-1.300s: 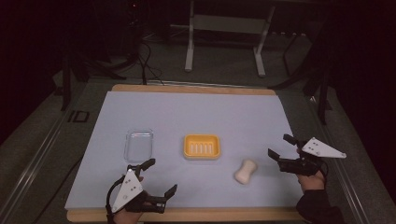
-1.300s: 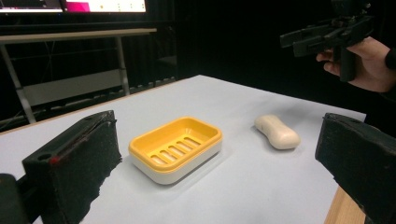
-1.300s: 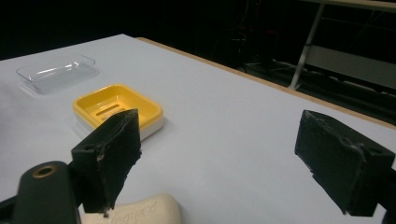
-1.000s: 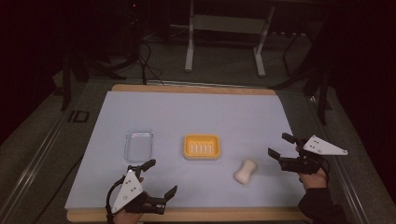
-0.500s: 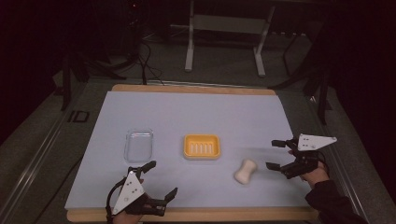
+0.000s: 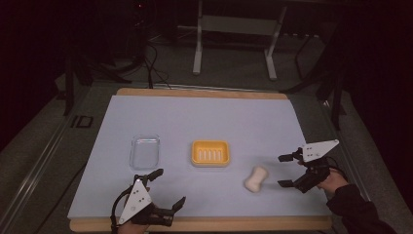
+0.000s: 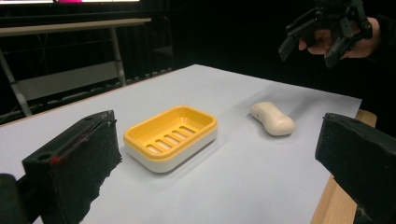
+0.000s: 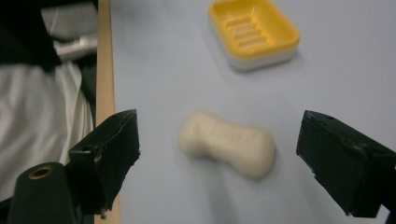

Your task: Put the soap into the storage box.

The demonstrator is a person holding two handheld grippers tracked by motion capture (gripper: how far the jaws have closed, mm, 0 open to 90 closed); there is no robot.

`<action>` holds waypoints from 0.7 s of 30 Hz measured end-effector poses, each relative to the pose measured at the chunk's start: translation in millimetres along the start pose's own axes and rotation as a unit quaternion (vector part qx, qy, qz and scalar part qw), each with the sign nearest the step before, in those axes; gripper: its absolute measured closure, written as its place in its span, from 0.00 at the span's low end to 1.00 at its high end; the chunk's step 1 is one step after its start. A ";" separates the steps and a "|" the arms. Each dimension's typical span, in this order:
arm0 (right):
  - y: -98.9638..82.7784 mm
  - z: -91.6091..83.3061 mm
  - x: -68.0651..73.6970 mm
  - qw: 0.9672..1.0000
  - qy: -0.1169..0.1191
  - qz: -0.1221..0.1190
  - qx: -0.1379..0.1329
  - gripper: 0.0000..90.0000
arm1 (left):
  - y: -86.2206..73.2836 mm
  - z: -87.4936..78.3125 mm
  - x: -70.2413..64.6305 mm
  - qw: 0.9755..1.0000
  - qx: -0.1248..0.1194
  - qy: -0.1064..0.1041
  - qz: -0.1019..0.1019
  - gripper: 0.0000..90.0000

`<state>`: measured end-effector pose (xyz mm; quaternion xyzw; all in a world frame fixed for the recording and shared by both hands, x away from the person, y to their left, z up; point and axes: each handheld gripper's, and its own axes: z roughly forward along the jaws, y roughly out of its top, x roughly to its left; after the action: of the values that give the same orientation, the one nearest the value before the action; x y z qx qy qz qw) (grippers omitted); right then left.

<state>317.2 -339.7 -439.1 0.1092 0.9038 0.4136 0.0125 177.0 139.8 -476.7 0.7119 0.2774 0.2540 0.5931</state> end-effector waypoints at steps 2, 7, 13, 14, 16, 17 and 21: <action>2.3 1.0 1.6 1.000 0.005 -0.014 0.027 0.14 | -0.1 0.4 -0.1 1.000 0.001 -0.002 0.000 0.00; 7.2 1.0 1.9 0.998 0.011 -0.022 0.065 0.14 | -0.2 1.0 -0.5 1.000 0.003 -0.002 0.002 0.00; 13.4 6.5 -0.5 0.991 0.014 -0.022 0.135 0.14 | -0.4 1.6 -1.0 1.000 0.003 -0.011 0.001 0.00; 14.2 7.8 -0.8 0.989 0.020 -0.025 0.145 0.14 | -0.4 2.0 -1.5 1.000 0.003 -0.014 0.003 0.00; 16.3 11.1 0.0 0.983 0.026 -0.030 0.179 0.14 | -0.4 2.2 -1.8 1.000 0.004 -0.016 0.005 0.00; 16.3 11.1 0.0 0.983 0.026 -0.030 0.179 0.14 | -0.4 2.2 -1.8 1.000 0.004 -0.016 0.005 0.00; 19.0 18.0 0.0 0.972 0.042 -0.038 0.228 0.14 | -0.5 2.3 -1.6 1.000 0.004 -0.017 0.005 0.00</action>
<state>322.8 -314.2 -436.7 0.0568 0.9775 0.1999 -0.0351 177.4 137.1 -477.6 0.7199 0.2648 0.2433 0.5936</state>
